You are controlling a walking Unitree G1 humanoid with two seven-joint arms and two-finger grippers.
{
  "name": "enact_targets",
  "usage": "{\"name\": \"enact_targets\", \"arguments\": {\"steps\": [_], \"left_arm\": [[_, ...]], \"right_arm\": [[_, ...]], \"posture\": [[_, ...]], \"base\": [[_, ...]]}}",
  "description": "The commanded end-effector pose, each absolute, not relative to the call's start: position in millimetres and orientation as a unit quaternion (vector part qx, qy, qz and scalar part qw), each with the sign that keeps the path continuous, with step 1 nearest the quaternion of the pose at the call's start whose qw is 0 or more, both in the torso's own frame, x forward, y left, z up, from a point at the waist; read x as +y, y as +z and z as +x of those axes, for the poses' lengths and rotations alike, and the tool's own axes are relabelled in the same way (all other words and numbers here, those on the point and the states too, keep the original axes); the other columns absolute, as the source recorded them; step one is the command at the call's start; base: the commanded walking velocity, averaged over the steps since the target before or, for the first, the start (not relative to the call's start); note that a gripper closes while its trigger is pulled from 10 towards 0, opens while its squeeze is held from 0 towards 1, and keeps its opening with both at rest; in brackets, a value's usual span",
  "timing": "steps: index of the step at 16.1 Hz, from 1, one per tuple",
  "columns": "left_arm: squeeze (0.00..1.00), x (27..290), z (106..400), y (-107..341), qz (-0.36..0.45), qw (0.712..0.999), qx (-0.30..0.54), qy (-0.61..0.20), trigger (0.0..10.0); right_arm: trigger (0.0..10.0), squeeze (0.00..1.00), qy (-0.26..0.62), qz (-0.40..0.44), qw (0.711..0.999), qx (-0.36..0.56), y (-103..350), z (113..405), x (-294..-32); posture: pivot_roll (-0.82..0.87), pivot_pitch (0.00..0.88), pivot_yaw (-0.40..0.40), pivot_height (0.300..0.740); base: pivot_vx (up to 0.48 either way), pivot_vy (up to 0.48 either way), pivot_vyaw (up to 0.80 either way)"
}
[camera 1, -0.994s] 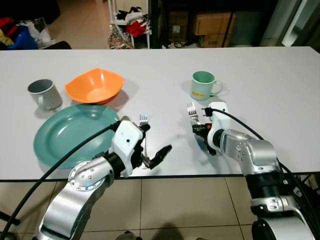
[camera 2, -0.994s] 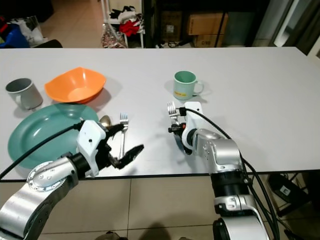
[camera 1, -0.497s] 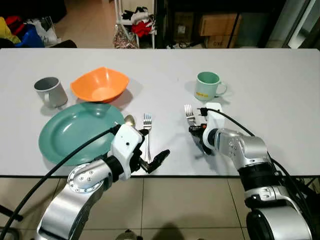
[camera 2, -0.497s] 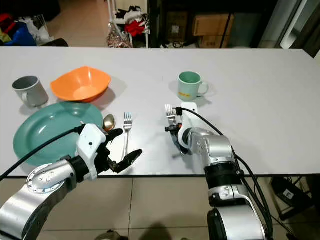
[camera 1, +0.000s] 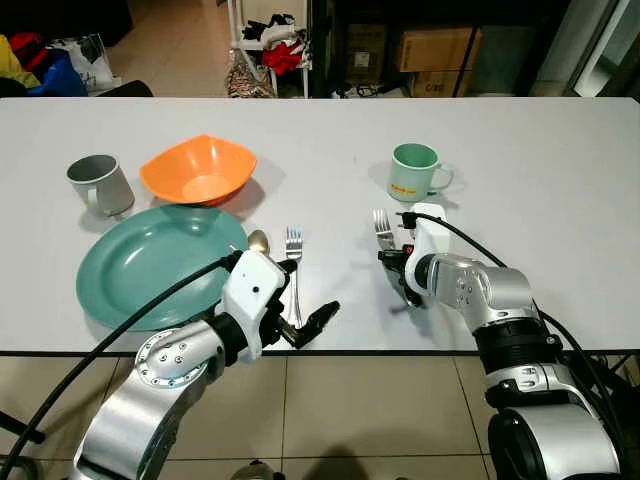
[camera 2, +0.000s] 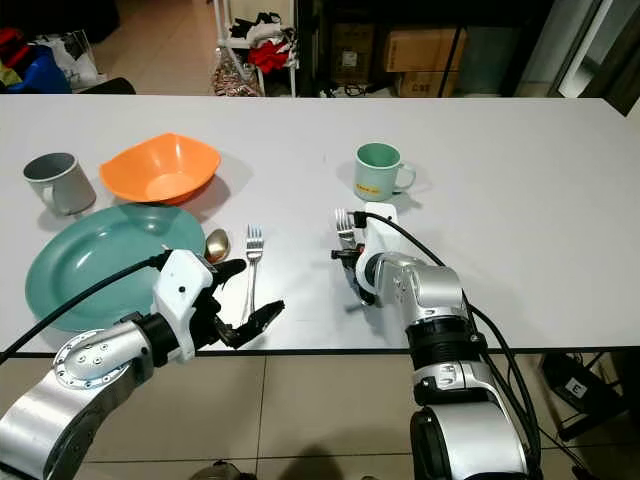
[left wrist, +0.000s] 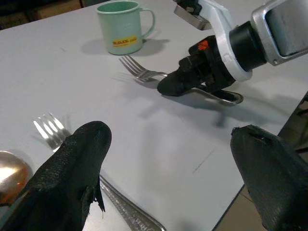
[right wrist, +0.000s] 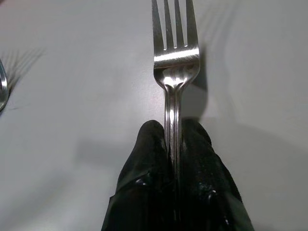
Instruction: Setting the table
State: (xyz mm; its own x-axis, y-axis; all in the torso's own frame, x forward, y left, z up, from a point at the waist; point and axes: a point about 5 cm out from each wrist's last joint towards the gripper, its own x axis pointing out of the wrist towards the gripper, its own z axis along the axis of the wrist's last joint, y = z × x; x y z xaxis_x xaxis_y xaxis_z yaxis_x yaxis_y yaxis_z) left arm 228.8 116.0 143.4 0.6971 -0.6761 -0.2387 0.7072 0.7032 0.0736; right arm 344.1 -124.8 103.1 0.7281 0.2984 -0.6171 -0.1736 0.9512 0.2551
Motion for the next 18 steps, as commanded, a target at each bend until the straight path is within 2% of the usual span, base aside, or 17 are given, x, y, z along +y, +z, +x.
{"name": "enact_targets", "arguments": {"steps": [1, 5, 6, 7, 8, 9, 10, 16, 18], "left_arm": [[0.0, 116, 230, 144, 0.083, 0.917, 0.097, -0.378, 10.0], [0.0, 115, 230, 144, 0.084, 0.917, 0.096, -0.379, 10.0], [0.0, 115, 230, 144, 0.085, 0.917, 0.096, -0.379, 10.0], [0.0, 115, 231, 144, 0.084, 0.917, 0.096, -0.379, 10.0], [0.0, 114, 231, 145, 0.084, 0.917, 0.096, -0.378, 10.0], [0.0, 114, 231, 145, 0.084, 0.917, 0.095, -0.378, 10.0], [0.0, 114, 231, 145, 0.083, 0.917, 0.095, -0.377, 10.0], [0.0, 113, 234, 148, 0.08, 0.921, 0.084, -0.371, 10.0], [0.0, 113, 237, 153, 0.071, 0.927, 0.067, -0.363, 10.0]], "right_arm": [[10.0, 0.0, 0.133, 0.103, 0.916, 0.365, 100, 340, -121], [10.0, 0.0, 0.142, 0.103, 0.91, 0.375, 99, 337, -117], [10.0, 0.06, 0.141, 0.102, 0.91, 0.376, 99, 337, -117], [10.0, 0.46, 0.14, 0.101, 0.909, 0.379, 99, 337, -117], [10.0, 0.71, 0.141, 0.1, 0.909, 0.379, 100, 337, -118], [10.0, 0.88, 0.14, 0.099, 0.909, 0.38, 100, 337, -118], [10.0, 0.99, 0.139, 0.099, 0.909, 0.38, 100, 337, -118], [10.0, 1.0, 0.133, 0.086, 0.915, 0.37, 104, 339, -122], [10.0, 1.0, 0.134, 0.063, 0.927, 0.346, 117, 339, -129]], "posture": [[0.07, 0.011, 0.037, 0.74], [0.07, 0.011, 0.037, 0.74], [0.07, 0.011, 0.037, 0.74], [0.06, 0.009, 0.035, 0.74], [0.06, 0.01, 0.034, 0.74], [0.06, 0.008, 0.032, 0.74], [0.06, 0.008, 0.032, 0.74], [0.05, 0.0, 0.024, 0.74], [0.05, 0.0, 0.016, 0.74]], "base": [[0.0, 0.0, 0.0], [0.0, 0.0, 0.0], [0.0, 0.0, 0.0], [0.0, 0.0, 0.0], [0.0, 0.0, 0.0], [0.0, 0.0, 0.0], [0.0, 0.0, 0.0], [0.0, 0.0, 0.0], [0.0, 0.0, 0.0]]}}
